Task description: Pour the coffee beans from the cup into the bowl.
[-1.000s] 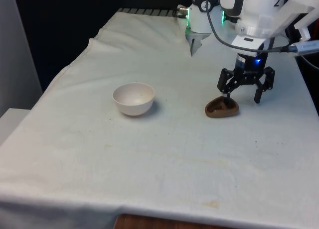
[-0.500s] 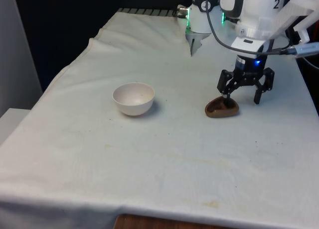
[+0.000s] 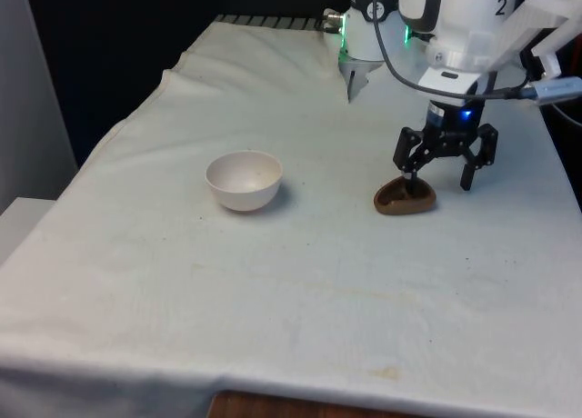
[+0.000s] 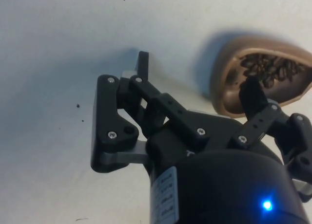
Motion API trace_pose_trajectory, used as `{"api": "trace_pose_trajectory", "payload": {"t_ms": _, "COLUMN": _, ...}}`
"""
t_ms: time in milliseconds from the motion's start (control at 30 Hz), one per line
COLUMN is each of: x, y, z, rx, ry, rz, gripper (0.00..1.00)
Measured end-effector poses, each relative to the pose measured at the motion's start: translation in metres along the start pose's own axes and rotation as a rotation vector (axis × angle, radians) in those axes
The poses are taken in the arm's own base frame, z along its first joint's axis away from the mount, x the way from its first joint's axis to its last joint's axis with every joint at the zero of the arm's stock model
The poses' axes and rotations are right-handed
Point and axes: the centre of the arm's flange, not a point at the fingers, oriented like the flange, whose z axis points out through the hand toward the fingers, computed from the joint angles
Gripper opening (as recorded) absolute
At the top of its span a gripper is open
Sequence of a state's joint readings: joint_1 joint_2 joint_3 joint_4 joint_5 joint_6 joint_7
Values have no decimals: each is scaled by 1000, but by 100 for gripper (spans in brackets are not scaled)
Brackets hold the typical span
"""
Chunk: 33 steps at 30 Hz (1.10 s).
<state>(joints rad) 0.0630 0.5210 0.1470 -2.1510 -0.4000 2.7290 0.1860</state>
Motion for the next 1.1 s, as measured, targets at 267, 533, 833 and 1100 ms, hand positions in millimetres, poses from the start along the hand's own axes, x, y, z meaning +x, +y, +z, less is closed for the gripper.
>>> {"api": "trace_pose_trajectory", "payload": {"t_ms": 267, "x": 0, "y": 1, "z": 0, "rx": 1, "ry": 0, "rz": 2, "gripper": 100}}
{"api": "trace_pose_trajectory", "payload": {"t_ms": 533, "x": 0, "y": 2, "z": 0, "rx": 5, "ry": 1, "rz": 9, "gripper": 100}}
{"api": "trace_pose_trajectory", "payload": {"t_ms": 833, "x": 0, "y": 1, "z": 0, "rx": 9, "ry": 2, "rz": 11, "gripper": 95}}
{"api": "trace_pose_trajectory", "payload": {"t_ms": 1100, "x": 1, "y": 2, "z": 0, "rx": 10, "ry": 2, "rz": 13, "gripper": 47}}
